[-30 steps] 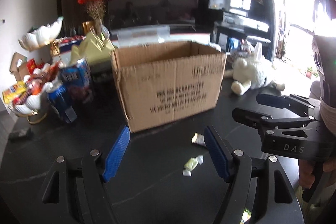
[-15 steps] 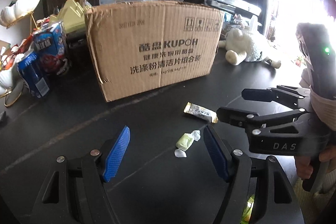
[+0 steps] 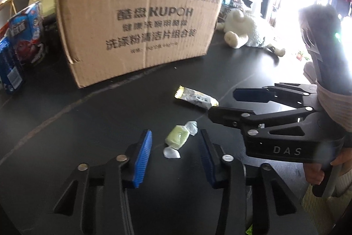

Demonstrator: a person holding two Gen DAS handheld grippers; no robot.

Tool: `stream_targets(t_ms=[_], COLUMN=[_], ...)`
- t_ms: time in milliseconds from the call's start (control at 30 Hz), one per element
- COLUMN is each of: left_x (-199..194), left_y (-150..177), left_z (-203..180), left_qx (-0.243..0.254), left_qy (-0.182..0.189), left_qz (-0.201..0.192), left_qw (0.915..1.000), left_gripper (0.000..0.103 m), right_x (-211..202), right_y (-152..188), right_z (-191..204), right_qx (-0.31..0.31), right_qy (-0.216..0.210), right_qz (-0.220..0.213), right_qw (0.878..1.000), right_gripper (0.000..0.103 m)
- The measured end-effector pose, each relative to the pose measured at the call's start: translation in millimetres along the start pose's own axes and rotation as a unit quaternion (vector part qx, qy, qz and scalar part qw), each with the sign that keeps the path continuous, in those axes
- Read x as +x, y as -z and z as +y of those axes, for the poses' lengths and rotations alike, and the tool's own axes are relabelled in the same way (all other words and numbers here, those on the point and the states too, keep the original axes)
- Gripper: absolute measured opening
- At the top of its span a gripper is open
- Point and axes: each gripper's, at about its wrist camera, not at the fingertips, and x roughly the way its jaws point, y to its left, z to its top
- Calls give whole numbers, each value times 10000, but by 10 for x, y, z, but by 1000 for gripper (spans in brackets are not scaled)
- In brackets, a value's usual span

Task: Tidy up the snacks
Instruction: 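Grasp the pale green candy with the left gripper while the right gripper grasps the gold-white candy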

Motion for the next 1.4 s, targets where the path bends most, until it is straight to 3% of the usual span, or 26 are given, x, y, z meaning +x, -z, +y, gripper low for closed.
stream_targets(t_ms=[267, 333, 667, 867, 1000, 1400], left_x=[100, 109, -9, -31, -44, -111], left_y=[-24, -21, -84, -113, -124, -138], left_z=[-39, -56, 56, 175, 193, 194], left_qx=[81, 132, -129, -380, -428, -429], left_qy=[17, -66, -247, -298, -353, -452], left_qz=[52, 25, -166, -174, -215, -344], left_qw=[10000, 9999, 9995, 9987, 9982, 9975], left_gripper=[31, 25, 25, 25, 25, 25], right_x=[65, 65, 138, 235, 236, 99], right_y=[-5, -10, -97, -123, -109, -115], right_z=[-24, -5, 106, 173, 240, 209], right_qx=[53, 18, -313, -472, -611, -394], right_qy=[-78, -88, 59, 141, 204, 79], right_qz=[6, -31, -230, -285, -344, -506], right_qw=[10000, 10000, 9992, 9984, 9973, 9979], right_gripper=[55, 55, 51, 40, 21, 21])
